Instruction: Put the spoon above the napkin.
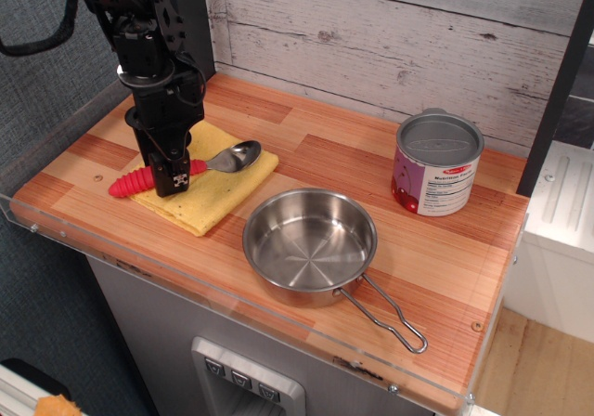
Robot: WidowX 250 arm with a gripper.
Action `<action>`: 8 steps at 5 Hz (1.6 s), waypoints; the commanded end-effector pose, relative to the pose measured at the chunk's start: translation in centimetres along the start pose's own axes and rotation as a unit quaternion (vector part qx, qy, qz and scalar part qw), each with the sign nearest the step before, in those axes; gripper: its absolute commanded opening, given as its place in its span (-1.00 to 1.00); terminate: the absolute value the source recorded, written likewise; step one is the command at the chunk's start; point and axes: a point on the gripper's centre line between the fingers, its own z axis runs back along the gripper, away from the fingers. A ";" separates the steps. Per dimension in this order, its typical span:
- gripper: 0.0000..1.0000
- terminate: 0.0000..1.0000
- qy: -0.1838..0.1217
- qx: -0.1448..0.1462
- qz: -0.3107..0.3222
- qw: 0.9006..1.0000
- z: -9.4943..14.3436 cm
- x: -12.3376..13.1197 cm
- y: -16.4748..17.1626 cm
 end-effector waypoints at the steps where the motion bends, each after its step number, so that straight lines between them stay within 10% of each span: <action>1: -1.00 -1.00 -0.004 0.011 0.006 1.000 0.0 0.2 1.7; 6: -1.00 -1.00 -0.012 0.093 0.062 0.994 7.9 -0.6 3.2; 8: -1.00 -1.00 -0.041 0.047 -0.136 0.989 8.8 4.4 3.2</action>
